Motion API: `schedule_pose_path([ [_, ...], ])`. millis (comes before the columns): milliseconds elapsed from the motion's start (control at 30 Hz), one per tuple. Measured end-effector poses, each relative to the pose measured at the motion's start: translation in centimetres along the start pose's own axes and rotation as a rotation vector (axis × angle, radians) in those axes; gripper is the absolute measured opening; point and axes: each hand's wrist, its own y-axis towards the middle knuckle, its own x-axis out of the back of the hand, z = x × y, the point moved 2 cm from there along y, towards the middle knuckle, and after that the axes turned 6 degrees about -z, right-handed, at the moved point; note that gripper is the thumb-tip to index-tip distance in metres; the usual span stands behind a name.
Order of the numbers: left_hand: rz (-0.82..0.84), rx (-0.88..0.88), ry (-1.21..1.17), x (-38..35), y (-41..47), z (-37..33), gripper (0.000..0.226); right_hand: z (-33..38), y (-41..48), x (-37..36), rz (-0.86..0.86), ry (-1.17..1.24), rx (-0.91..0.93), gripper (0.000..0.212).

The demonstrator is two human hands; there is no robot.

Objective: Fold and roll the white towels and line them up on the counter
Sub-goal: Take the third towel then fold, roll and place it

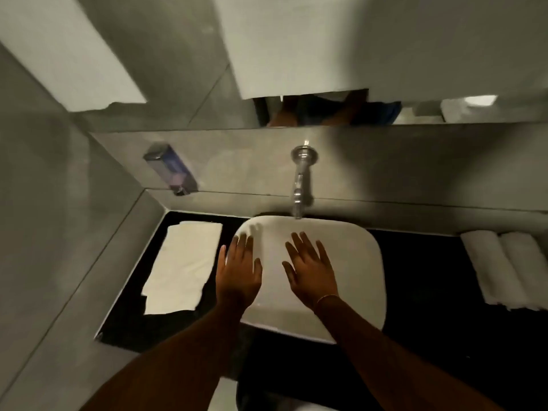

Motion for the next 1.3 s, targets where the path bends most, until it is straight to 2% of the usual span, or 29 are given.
schedule_pose_path([
  [133,0.018,0.062,-0.053,-1.2,-0.7,10.7,0.062,9.4,3.2,-4.3,-0.011,0.020,0.100,0.053],
  [267,0.128,0.091,-0.100,-4.9,-2.9,22.3,0.075,19.4,6.4,-8.6,0.000,0.064,0.170,0.051],
  [400,0.291,0.106,-0.211,-10.1,-5.7,29.1,0.086,25.2,7.0,-13.4,0.118,0.033,0.197,0.050],
  [467,0.389,0.038,-0.180,-13.3,-7.1,31.7,0.090,27.2,6.3,-16.1,0.195,0.028,0.160,0.051],
  [567,0.439,-0.072,-0.035,-15.8,-7.3,33.6,0.085,28.4,5.1,-18.3,0.245,0.059,0.112,0.053],
  [733,0.392,-0.111,-0.017,-17.4,-4.2,34.4,0.080,27.9,4.0,-21.8,0.354,0.096,0.039,0.060],
  [867,0.279,-0.173,-0.073,-18.1,-1.3,34.9,0.058,27.8,4.0,-23.5,0.599,0.094,-0.016,0.081],
  [900,0.298,-0.162,-0.082,-17.6,-0.4,34.9,0.054,27.8,4.1,-23.6,0.624,0.073,-0.019,0.087],
  [1000,0.514,-0.099,-0.064,-14.6,1.7,33.8,0.045,27.8,4.4,-24.1,0.594,0.043,-0.020,0.096],
  [1067,0.618,-0.110,-0.083,-12.7,2.1,32.8,0.053,28.0,4.7,-23.7,0.534,0.057,-0.004,0.089],
  [1100,0.676,-0.117,-0.108,-11.4,1.9,32.3,0.058,28.2,5.0,-23.2,0.470,0.082,0.017,0.078],
  [1167,0.686,-0.121,-0.209,-8.4,1.0,31.6,0.057,28.6,5.5,-21.2,0.327,0.147,0.019,0.050],
  [1233,0.669,-0.098,-0.317,-4.5,-0.4,31.2,0.055,29.0,5.8,-18.0,0.333,0.253,-0.065,0.035],
  [1300,0.682,-0.025,-0.473,-0.3,-1.8,30.2,0.063,28.5,5.2,-14.2,0.404,0.380,-0.127,0.039],
])
